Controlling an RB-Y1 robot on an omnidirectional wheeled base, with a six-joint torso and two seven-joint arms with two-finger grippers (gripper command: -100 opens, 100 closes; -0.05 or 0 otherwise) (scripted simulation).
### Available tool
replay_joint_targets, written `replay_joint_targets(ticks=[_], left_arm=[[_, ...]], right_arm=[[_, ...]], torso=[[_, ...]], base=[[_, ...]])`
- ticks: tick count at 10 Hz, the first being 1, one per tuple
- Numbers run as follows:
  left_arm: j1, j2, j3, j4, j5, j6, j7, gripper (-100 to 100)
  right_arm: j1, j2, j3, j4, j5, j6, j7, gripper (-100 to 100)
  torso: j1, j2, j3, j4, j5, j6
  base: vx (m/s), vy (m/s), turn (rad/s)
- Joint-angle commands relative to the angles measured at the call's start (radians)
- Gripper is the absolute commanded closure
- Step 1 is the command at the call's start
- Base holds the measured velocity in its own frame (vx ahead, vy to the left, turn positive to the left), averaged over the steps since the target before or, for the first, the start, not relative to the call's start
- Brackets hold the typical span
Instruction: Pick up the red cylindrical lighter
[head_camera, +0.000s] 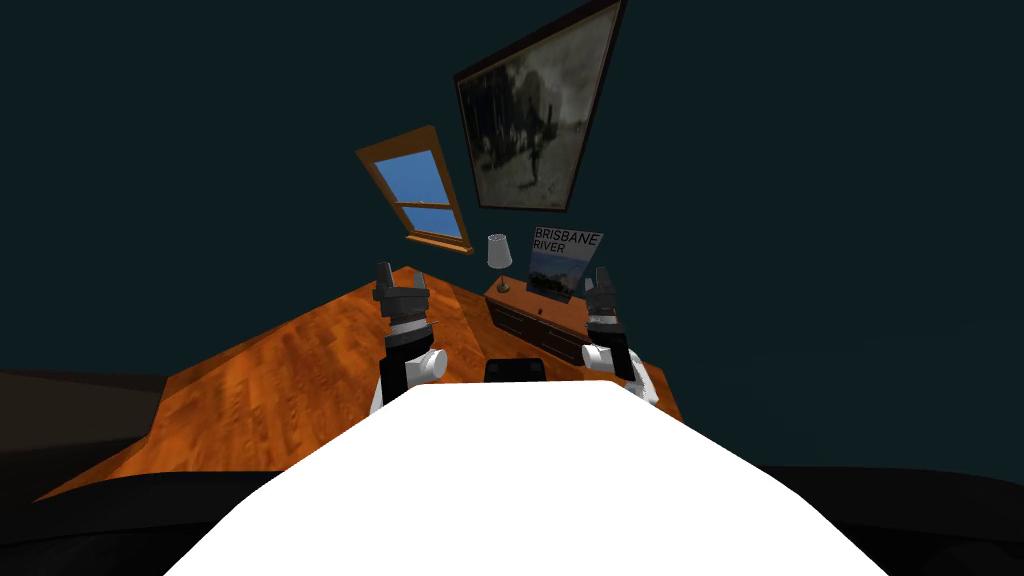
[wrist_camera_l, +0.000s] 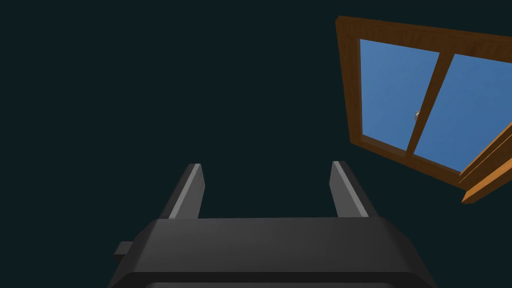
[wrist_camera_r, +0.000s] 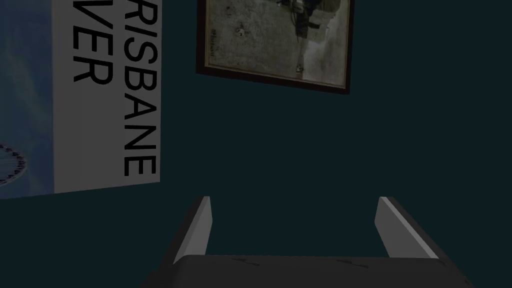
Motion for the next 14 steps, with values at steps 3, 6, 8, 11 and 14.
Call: replay_joint_targets(ticks=[3, 6, 8, 11, 14], left_arm=[[0.0, 0.0, 0.0, 0.0, 0.0, 0.0, 0.0, 0], [0.0, 0.0, 0.0, 0.0, 0.0, 0.0, 0.0, 0], [0.0, 0.0, 0.0, 0.0, 0.0, 0.0, 0.0, 0], [0.0, 0.0, 0.0, 0.0, 0.0, 0.0, 0.0, 0], [0.0, 0.0, 0.0, 0.0, 0.0, 0.0, 0.0, 0]], right_arm=[[-0.019, -0.017, -0.021, 0.057, -0.032, 0.079, -0.057, -100], [-0.038, -0.029, -0.042, 0.116, -0.063, 0.153, -0.115, -100], [-0.048, -0.034, -0.053, 0.149, -0.08, 0.191, -0.146, -100], [-0.072, -0.04, -0.075, 0.217, -0.114, 0.271, -0.212, -100], [-0.085, -0.042, -0.087, 0.253, -0.132, 0.311, -0.247, -100]], torso=[[0.0, 0.0, 0.0, 0.0, 0.0, 0.0], [0.0, 0.0, 0.0, 0.0, 0.0, 0.0], [0.001, 0.0, 0.0, 0.0, 0.0, 0.0], [0.0, 0.0, 0.0, 0.0, 0.0, 0.0], [0.001, 0.0, 0.0, 0.0, 0.0, 0.0]], base=[[0.02, 0.032, -0.044], [0.018, 0.028, -0.042], [0.027, 0.039, -0.055], [0.017, 0.035, -0.041], [0.022, 0.036, -0.034]])
